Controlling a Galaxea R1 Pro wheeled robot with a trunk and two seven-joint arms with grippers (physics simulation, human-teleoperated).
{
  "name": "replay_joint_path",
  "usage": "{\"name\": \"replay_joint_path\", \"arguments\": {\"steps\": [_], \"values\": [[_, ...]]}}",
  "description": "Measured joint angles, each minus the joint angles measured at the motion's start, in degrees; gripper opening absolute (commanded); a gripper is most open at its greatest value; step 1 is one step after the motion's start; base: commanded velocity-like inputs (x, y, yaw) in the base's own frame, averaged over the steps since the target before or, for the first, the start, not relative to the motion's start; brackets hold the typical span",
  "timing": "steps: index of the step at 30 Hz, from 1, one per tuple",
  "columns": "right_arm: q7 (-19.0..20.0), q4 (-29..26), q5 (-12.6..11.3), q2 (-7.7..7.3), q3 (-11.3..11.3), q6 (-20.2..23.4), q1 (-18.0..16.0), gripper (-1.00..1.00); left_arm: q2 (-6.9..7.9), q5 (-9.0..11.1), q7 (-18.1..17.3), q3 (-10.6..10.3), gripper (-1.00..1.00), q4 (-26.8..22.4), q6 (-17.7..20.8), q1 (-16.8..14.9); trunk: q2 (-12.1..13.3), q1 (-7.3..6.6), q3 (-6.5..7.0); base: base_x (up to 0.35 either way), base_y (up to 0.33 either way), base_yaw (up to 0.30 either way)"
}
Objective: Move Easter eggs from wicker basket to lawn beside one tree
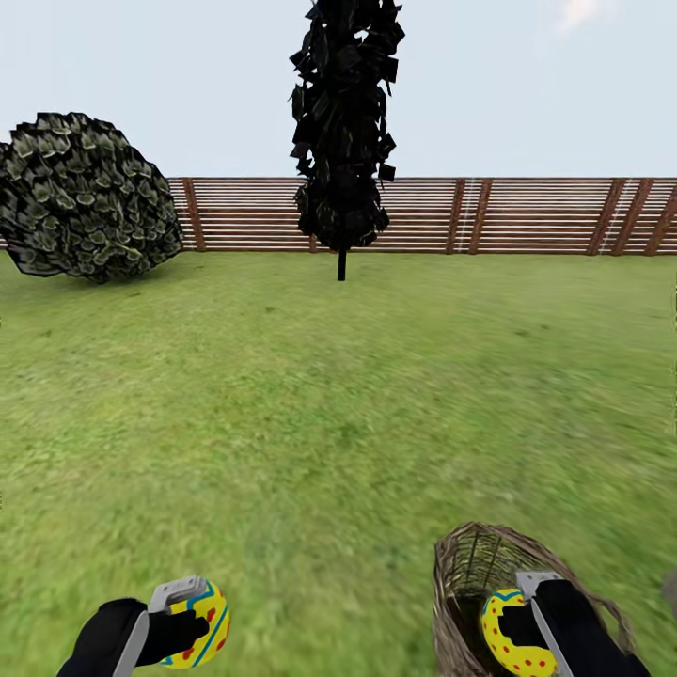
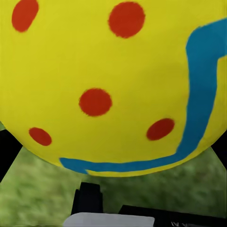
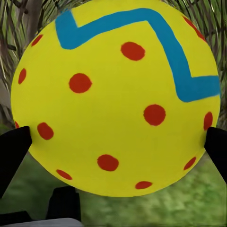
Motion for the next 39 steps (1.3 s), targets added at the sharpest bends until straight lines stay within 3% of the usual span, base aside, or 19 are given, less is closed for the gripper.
{"name": "replay_joint_path", "arguments": {"steps": [9, 39], "values": [[0.00, -0.01, -0.08, -0.01, -0.03, 0.10, 0.00, -1.00, -0.01, 0.12, 0.00, 0.04, -1.00, -0.06, 0.03, 0.00, 3.61, -1.99, 1.62, -0.073, -0.039, 0.000], [0.00, -0.01, -0.23, -0.24, -0.25, 0.36, 0.00, -1.00, -0.20, -0.12, -0.01, -0.44, -1.00, 0.56, -0.05, 0.00, 15.65, -8.57, 7.00, -0.103, -0.268, 0.000]]}}
